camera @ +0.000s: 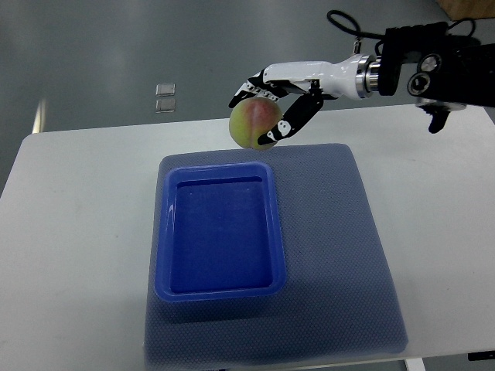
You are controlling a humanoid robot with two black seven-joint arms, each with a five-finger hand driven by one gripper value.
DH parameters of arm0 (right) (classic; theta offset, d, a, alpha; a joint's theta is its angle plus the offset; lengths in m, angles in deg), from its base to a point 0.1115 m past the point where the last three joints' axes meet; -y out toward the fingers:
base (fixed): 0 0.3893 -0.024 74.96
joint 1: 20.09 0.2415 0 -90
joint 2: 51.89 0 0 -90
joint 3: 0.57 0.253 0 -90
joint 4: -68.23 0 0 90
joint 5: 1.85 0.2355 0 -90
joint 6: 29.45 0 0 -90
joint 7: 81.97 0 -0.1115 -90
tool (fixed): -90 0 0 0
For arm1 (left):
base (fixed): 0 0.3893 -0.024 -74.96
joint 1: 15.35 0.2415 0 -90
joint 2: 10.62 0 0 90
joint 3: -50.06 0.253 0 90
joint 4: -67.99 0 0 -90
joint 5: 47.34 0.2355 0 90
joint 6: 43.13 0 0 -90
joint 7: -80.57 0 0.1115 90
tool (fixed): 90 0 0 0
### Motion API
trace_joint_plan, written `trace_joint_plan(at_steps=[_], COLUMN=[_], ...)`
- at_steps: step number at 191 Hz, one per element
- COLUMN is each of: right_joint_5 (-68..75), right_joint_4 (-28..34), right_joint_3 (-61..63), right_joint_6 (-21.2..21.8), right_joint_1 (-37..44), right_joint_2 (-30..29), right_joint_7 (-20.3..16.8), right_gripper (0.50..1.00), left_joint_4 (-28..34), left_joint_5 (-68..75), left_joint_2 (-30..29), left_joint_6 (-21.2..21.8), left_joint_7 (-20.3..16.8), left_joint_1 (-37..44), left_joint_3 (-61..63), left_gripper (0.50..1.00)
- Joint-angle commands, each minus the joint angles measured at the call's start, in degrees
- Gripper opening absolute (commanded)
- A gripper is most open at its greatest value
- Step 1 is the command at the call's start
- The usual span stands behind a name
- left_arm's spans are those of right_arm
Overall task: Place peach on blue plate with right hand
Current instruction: 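Carry the held peach over the blue tray and lower it, then open the right hand to release the peach into the tray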
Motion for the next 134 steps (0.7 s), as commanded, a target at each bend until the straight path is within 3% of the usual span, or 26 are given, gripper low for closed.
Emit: trace_joint_plan(at_steps=[1,7,56,93,94,98,134], right_joint_5=[0.49,0.49,-0.03,-0.30,-0.21,-0.30,-0.91], right_joint_4=[-2.96,-4.98,-10.52,-12.54,-12.80,-12.89,-15.18], right_joint_3=[-0.74,-0.83,-0.74,-0.74,-0.66,-0.65,-0.74], right_joint_6=[-0.67,-1.02,-2.69,-2.95,-2.95,-2.95,-4.09], right_joint_1=[-1.45,-3.56,-10.50,-12.70,-13.31,-13.67,-17.18], right_joint_2=[-5.31,-8.82,-17.17,-19.99,-20.77,-21.04,-22.89], right_joint_7=[0.00,0.00,-0.09,-0.09,-0.09,-0.09,-0.09], right_gripper=[0.500,0.500,0.500,0.500,0.523,0.535,0.554], left_joint_4=[-0.43,-0.52,-0.52,-0.61,-0.61,-0.61,-0.79], left_joint_5=[-0.01,-0.01,-0.01,-0.01,-0.01,-0.01,0.08], left_joint_2=[0.01,0.01,0.01,0.01,0.01,0.01,0.01], left_joint_6=[0.00,0.00,0.00,0.00,0.00,0.00,0.00], left_joint_7=[-0.01,-0.01,-0.01,-0.01,-0.01,-0.01,-0.01], left_joint_1=[-0.07,-0.07,-0.07,-0.07,-0.07,-0.07,-0.07], left_joint_3=[0.00,-0.09,-0.17,-0.17,-0.17,-0.17,-0.17], left_gripper=[1.000,1.000,1.000,1.000,1.000,1.000,1.000])
